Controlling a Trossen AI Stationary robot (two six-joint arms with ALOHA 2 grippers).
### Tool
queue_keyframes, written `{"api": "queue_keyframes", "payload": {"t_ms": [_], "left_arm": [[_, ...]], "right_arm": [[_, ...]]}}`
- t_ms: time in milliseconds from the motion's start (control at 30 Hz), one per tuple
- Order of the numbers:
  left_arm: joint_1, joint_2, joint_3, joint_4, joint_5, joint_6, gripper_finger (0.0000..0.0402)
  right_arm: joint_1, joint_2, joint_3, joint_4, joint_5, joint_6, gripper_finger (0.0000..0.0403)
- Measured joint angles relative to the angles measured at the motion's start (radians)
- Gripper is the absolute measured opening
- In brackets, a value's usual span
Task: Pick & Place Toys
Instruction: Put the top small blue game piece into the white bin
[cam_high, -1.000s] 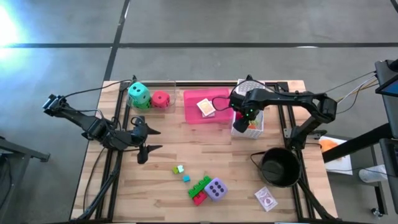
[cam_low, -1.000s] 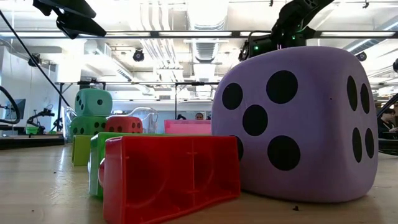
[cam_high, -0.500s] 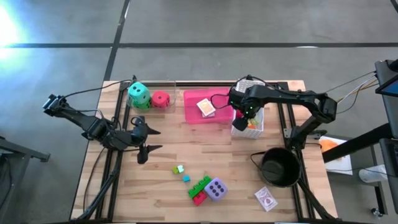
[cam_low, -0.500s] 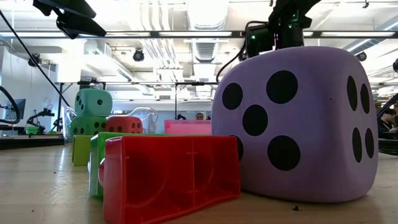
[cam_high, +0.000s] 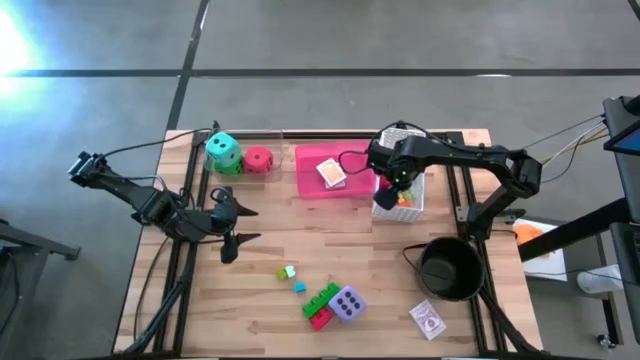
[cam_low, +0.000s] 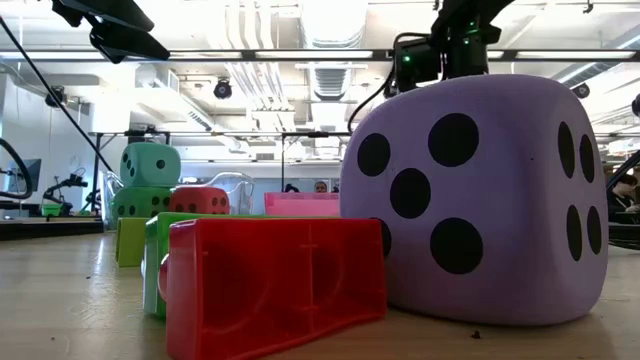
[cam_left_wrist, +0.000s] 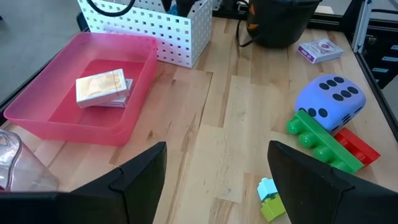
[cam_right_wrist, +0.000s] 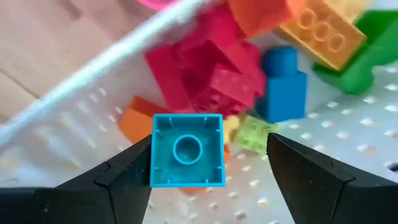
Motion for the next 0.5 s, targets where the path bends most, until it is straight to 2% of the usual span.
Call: {"api": "queue_keyframes", "payload": {"t_ms": [33, 133, 233, 333, 433, 500], "left_arm": [[0.000, 0.000, 0.000, 0.000, 0.000, 0.000, 0.0282], [0.000, 0.000, 0.000, 0.000, 0.000, 0.000, 0.0282], [0.000, 0.000, 0.000, 0.000, 0.000, 0.000, 0.0282], [0.000, 0.000, 0.000, 0.000, 0.000, 0.000, 0.0282], [0.000, 0.000, 0.000, 0.000, 0.000, 0.000, 0.0282], [0.000, 0.000, 0.000, 0.000, 0.000, -0.001, 0.0282]], "right_arm": [[0.000, 0.000, -0.002, -0.006, 0.007, 0.001, 0.0294], [0.001, 0.000, -0.010, 0.024, -0.069, -0.040, 0.0294], [0.005, 0.000, -0.012, 0.009, 0.000, -0.022, 0.0294], [0.000, 0.002, -0.022, 0.015, -0.062, -0.058, 0.0294], [0.006, 0.001, -0.023, 0.007, 0.026, -0.031, 0.0294], [0.004, 0.000, -0.028, 0.029, -0.086, -0.075, 0.0294]]}}
